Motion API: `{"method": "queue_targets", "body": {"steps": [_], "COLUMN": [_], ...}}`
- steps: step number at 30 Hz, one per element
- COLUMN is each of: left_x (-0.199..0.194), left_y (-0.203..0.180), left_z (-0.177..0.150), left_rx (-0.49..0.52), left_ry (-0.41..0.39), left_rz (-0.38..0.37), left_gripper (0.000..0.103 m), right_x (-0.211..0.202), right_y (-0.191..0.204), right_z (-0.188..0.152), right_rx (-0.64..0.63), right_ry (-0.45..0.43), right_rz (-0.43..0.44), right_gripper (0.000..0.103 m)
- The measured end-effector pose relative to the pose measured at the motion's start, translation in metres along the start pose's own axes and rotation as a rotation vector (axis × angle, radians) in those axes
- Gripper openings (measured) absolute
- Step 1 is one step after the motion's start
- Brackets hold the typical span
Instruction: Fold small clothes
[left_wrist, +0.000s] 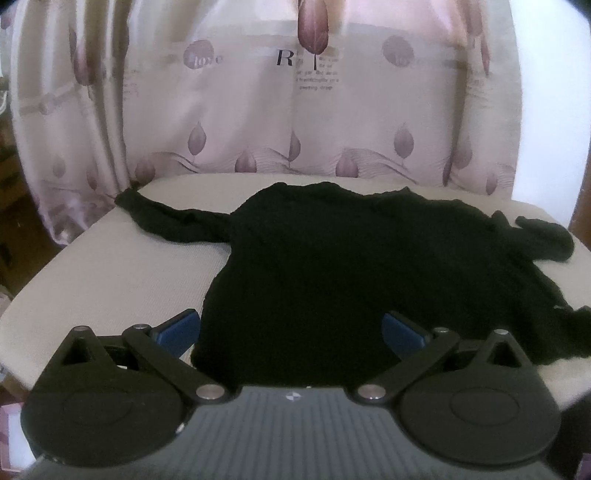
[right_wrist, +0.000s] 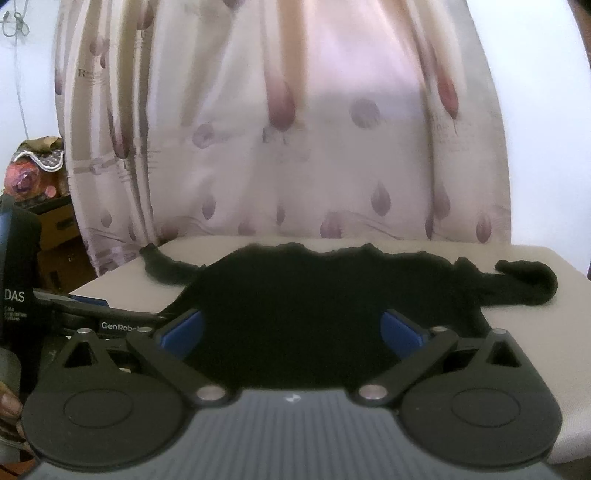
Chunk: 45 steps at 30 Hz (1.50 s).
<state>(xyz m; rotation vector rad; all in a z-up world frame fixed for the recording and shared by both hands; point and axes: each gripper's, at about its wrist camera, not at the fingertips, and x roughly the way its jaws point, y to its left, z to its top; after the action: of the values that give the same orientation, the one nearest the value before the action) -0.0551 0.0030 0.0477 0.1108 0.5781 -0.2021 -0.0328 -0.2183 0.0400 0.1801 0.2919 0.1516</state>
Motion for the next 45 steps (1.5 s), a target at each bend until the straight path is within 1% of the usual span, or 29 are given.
{"method": "queue_targets", "body": {"steps": [3,6,7,8,9,11,13,14,16,19,26,29,34,37,41,43,45], "left_x": [0.003,0.002,-0.005,-0.002,-0.001,0.015,0.029,0.046,0.068,0.095,0.14,0.151,0.165,0.174,0.195,0.208,0.222], "left_y": [-0.009,-0.011,-0.021,-0.023,-0.037,-0.051,-0.052,-0.053,-0.053,-0.052,-0.052,-0.045,-0.041,-0.03,-0.003,0.021,0.051], "left_z": [0.01,0.009,0.011,0.013,0.017,0.025,0.03,0.034,0.04,0.049,0.063,0.065,0.068,0.071,0.08,0.09,0.102], "left_rx": [0.007,0.01,0.005,0.006,-0.005,-0.012,-0.012,-0.013,-0.018,-0.025,-0.026,-0.021,-0.01,-0.006,0.007,0.004,-0.022], "left_ry": [0.017,0.024,0.03,0.035,0.039,0.045,0.053,0.054,0.06,0.072,0.086,0.092,0.098,0.102,0.108,0.105,0.116], "left_rz": [0.004,0.001,0.007,0.008,0.024,0.041,0.044,0.05,0.059,0.068,0.1,0.101,0.122,0.133,0.173,0.211,0.252], "left_gripper": [0.103,0.103,0.103,0.103,0.103,0.103,0.103,0.103,0.103,0.103,0.103,0.103,0.103,0.103,0.103,0.103,0.103], "right_x": [0.009,0.02,0.024,0.027,0.029,0.036,0.041,0.044,0.05,0.058,0.077,0.082,0.091,0.095,0.099,0.1,0.103], "right_y": [-0.004,-0.01,-0.012,-0.014,-0.015,-0.019,-0.023,-0.025,-0.028,-0.032,-0.035,-0.036,-0.038,-0.041,-0.046,-0.047,-0.049], "right_z": [0.002,0.003,0.003,0.002,0.002,0.001,0.0,0.0,0.0,0.0,0.001,-0.003,-0.009,-0.011,-0.014,-0.014,-0.014], "right_rx": [0.014,0.033,0.039,0.043,0.047,0.055,0.063,0.066,0.074,0.085,0.103,0.112,0.13,0.146,0.161,0.166,0.17], "right_ry": [0.007,0.023,0.028,0.033,0.037,0.05,0.063,0.068,0.078,0.089,0.114,0.126,0.156,0.17,0.189,0.197,0.205], "right_rz": [-0.005,-0.006,-0.009,-0.01,-0.01,-0.014,-0.016,-0.014,-0.012,-0.011,0.003,0.009,0.011,0.01,0.015,0.016,0.016], "right_gripper": [0.103,0.103,0.103,0.103,0.103,0.103,0.103,0.103,0.103,0.103,0.103,0.103,0.103,0.103,0.103,0.103,0.103]}}
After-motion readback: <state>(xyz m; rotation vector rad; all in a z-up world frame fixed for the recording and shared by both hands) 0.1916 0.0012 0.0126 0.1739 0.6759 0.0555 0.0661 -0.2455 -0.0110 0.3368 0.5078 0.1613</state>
